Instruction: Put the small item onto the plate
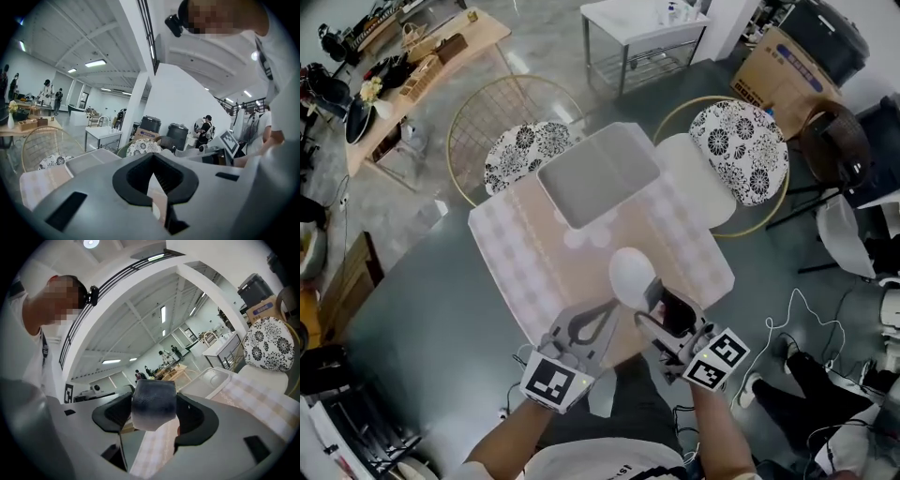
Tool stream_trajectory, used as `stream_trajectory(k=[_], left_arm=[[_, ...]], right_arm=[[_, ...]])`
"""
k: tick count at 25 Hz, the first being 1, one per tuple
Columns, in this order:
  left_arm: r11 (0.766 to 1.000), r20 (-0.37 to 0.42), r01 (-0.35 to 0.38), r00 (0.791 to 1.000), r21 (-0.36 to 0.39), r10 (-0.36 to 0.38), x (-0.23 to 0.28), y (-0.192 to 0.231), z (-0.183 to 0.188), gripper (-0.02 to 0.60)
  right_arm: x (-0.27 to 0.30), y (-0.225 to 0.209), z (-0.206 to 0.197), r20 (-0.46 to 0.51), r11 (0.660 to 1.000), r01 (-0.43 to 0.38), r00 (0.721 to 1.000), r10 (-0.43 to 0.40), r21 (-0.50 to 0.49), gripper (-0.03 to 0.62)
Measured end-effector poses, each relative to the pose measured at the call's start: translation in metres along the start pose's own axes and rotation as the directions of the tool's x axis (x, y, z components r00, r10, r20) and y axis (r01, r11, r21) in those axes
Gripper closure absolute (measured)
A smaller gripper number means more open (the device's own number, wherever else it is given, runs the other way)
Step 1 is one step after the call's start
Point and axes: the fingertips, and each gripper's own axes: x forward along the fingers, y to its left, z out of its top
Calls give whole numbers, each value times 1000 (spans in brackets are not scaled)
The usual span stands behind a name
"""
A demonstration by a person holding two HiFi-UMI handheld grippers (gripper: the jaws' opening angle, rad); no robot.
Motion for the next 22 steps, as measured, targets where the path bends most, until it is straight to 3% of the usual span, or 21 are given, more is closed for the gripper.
stream_trajectory(k=[6, 12, 16, 22], left_arm=[[999, -32, -24, 999, -33, 23, 35, 21, -51, 577], [999, -52, -26, 998, -48, 23, 58, 41, -90, 577], [998, -69, -41, 997, -57, 37, 64, 51, -113, 577], [999, -77, -38, 996, -28, 35, 70, 59, -135, 577]], right_arm=[[11, -58, -42, -58, 998, 47, 997, -44, 45, 284], [23, -102, -80, -131, 994, 110, 985, -108, 4, 284], [26, -123, -108, -211, 986, 158, 963, -165, -53, 284], [35, -144, -143, -330, 958, 201, 907, -261, -205, 284]])
